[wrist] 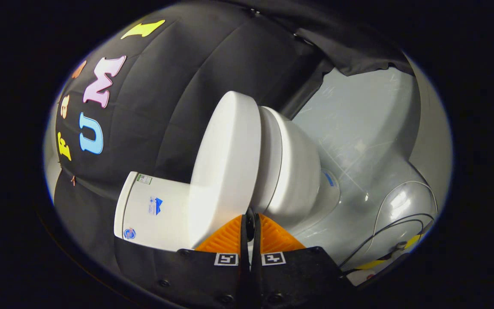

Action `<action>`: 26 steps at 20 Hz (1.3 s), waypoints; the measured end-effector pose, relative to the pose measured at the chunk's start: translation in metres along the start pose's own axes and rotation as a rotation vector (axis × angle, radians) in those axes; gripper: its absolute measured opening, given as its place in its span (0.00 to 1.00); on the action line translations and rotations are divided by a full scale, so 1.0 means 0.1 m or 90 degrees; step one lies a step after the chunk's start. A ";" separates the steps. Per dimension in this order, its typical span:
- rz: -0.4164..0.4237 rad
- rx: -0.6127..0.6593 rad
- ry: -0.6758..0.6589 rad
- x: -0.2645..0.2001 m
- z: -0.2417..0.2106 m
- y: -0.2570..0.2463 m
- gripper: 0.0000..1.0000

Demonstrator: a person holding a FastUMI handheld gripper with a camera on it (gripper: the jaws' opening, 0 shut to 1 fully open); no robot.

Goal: Open the toilet lid.

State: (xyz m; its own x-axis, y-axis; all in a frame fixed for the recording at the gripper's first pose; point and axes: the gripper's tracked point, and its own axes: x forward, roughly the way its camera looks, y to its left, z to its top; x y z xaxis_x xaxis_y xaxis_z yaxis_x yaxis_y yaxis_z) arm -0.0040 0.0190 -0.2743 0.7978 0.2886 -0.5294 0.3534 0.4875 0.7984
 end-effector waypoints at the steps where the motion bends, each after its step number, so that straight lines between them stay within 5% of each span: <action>1: -0.001 -0.004 -0.001 -0.04 0.01 0.01 0.05; 14: -0.035 -0.077 -0.039 -0.25 0.10 0.38 0.05; 26: -0.041 -0.181 -0.100 -0.53 0.10 1.37 0.05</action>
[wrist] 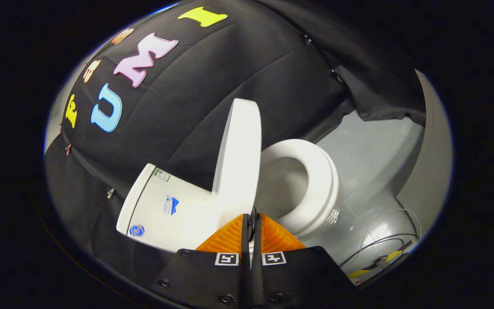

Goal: Open the toilet lid.

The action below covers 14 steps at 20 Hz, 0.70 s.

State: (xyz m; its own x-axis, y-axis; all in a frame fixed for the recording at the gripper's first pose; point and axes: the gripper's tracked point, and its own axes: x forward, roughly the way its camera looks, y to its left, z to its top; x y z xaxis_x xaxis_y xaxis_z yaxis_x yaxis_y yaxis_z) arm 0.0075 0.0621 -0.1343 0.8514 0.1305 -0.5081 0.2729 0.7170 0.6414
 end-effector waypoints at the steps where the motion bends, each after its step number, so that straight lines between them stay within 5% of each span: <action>1: -0.006 -0.016 -0.005 -0.01 0.01 0.08 0.05; 14: -0.042 -0.106 -0.045 -0.20 0.02 1.15 0.05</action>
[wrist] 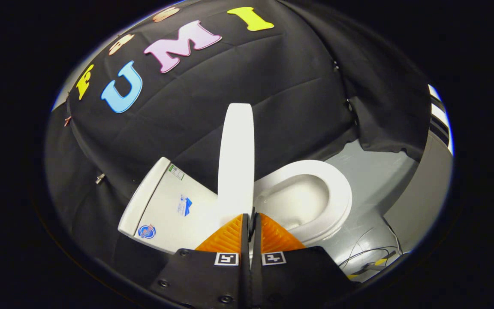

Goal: Open the toilet lid.

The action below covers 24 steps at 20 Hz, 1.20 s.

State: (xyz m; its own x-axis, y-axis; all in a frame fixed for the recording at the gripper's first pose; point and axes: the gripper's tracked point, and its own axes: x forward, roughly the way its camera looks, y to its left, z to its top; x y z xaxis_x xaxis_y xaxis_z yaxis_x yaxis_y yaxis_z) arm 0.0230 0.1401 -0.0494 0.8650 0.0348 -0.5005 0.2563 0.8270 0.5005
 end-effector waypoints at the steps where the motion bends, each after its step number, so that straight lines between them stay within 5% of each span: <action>1: 0.002 -0.013 -0.003 -0.07 0.02 0.12 0.05; 15: -0.105 -0.178 -0.018 -0.11 -0.28 1.38 0.05; 24: -0.121 -0.265 -0.028 0.00 -0.60 2.00 0.06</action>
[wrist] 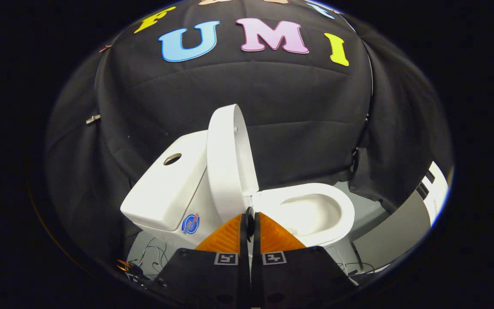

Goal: Open the toilet lid.

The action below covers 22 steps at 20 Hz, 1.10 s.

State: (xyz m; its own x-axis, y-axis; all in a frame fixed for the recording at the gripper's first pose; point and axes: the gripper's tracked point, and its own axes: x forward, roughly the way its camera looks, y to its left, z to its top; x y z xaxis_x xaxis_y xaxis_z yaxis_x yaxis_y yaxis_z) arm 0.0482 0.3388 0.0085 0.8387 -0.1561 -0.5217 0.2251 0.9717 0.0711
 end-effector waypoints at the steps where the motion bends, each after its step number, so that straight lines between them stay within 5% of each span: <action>1: -0.008 -0.004 -0.007 0.01 0.00 0.03 0.06; 22: -0.011 -0.105 -0.029 0.12 -0.11 0.60 0.16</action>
State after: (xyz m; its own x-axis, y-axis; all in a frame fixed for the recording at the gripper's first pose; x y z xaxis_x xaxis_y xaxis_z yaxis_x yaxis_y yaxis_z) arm 0.0663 0.3972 -0.0028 0.8579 -0.1774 -0.4822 0.1585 0.9841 -0.0800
